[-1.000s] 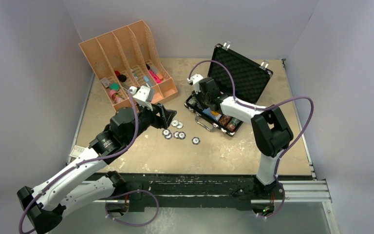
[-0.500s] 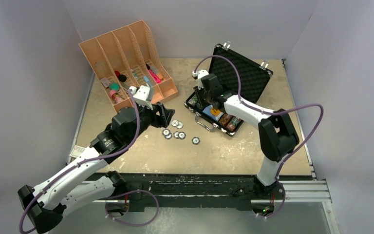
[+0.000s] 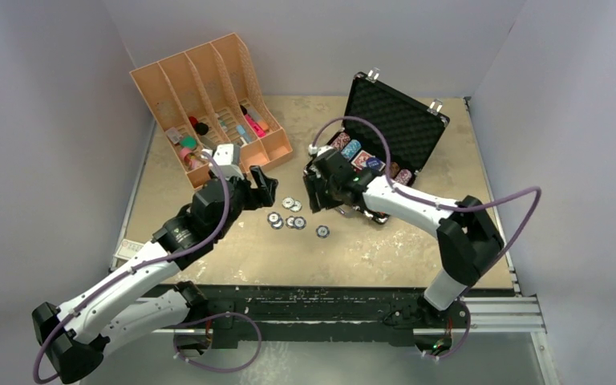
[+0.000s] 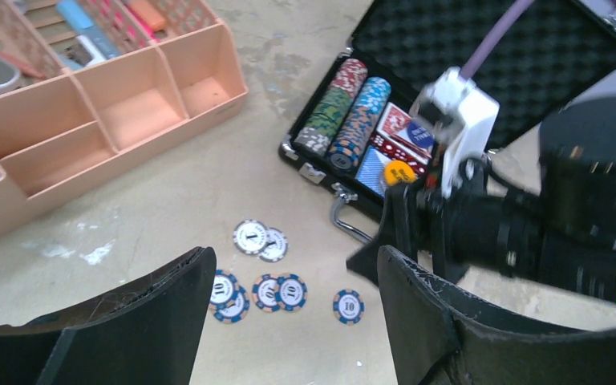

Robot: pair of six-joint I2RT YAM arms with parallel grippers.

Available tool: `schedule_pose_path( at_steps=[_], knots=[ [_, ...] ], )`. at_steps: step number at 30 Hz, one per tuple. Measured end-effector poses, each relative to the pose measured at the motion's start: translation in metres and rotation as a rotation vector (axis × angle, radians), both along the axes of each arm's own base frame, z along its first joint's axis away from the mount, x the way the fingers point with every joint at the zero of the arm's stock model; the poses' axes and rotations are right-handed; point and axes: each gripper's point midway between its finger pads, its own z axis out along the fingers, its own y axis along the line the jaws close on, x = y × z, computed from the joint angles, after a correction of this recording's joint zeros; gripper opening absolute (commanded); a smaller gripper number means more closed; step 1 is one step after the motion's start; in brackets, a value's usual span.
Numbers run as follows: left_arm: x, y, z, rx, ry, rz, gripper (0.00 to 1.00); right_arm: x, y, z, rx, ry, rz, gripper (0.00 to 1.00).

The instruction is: Pack up texas hold em set

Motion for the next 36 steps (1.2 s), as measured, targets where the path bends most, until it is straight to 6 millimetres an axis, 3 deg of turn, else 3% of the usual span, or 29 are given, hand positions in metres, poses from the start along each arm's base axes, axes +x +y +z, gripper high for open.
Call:
schedule_pose_path(
  at_steps=[6, 15, 22, 36],
  knots=[
    [-0.002, 0.019, -0.003, -0.017, -0.001, 0.085, 0.73, -0.044, 0.016, -0.044, -0.056, 0.158, 0.020, 0.66],
    [-0.002, 0.027, 0.001, -0.024, -0.015, 0.127, 0.73, -0.060, 0.005, -0.087, -0.165, 0.300, -0.008, 0.66],
    [-0.001, 0.031, 0.001, -0.022, -0.021, 0.145, 0.73, -0.063, 0.003, -0.088, -0.194, 0.323, -0.015, 0.55],
    [-0.003, 0.038, 0.006, -0.033, -0.039, 0.165, 0.73, -0.060, 0.000, -0.091, -0.273, 0.327, -0.036, 0.45]
  ],
)
